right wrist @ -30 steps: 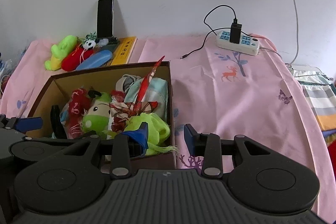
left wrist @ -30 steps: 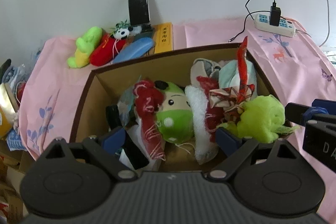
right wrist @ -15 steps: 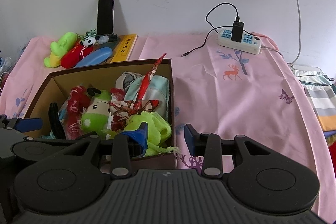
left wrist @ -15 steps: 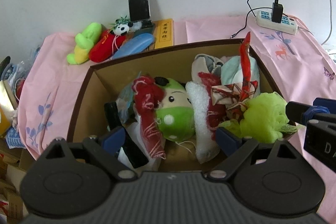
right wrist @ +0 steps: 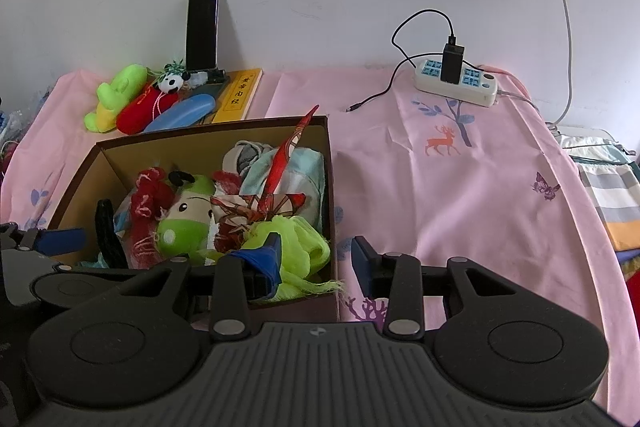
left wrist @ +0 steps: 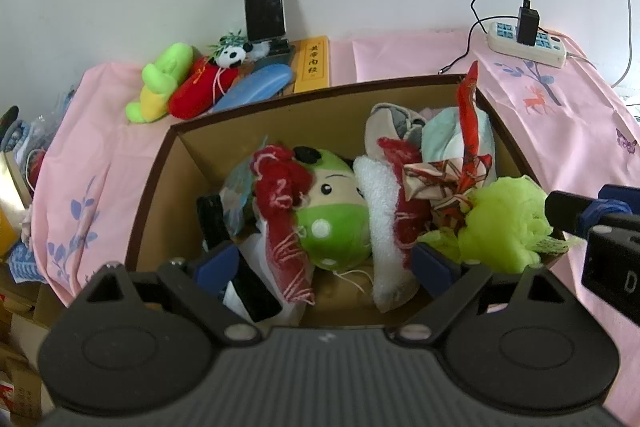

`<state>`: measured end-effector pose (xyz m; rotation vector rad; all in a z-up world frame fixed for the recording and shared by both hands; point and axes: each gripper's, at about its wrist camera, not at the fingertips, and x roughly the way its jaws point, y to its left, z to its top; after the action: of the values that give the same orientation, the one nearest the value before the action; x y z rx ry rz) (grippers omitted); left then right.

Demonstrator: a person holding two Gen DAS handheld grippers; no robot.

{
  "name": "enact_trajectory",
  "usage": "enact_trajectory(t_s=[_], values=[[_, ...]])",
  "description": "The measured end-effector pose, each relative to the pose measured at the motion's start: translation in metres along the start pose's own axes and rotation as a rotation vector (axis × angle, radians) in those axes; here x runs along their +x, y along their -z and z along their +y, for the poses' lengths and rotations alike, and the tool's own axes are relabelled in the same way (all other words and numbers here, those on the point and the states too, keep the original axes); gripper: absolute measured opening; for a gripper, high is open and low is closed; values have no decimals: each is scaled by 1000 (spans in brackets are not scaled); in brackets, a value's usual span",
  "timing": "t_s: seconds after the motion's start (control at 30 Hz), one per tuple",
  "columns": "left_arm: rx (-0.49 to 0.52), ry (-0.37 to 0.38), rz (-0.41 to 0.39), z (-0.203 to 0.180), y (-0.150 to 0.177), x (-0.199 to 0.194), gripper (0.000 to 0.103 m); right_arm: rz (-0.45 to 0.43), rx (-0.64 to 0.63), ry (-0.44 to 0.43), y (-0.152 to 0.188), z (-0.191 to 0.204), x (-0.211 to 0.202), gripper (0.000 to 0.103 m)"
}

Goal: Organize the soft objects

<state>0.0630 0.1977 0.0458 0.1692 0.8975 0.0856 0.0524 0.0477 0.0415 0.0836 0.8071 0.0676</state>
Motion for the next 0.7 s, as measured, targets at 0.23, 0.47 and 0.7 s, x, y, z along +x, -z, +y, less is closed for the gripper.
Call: enact_trajectory(t_s=[0.23, 0.47, 0.7], values=[[0, 0, 0, 0, 0, 0, 92, 0, -2, -3, 0, 1, 0, 22], [2, 1, -1, 0, 0, 1, 92, -2, -1, -5, 0, 3, 1, 22], [0, 4, -11, 2, -2, 3, 92, -7, -7, -18, 0, 6, 3, 22]])
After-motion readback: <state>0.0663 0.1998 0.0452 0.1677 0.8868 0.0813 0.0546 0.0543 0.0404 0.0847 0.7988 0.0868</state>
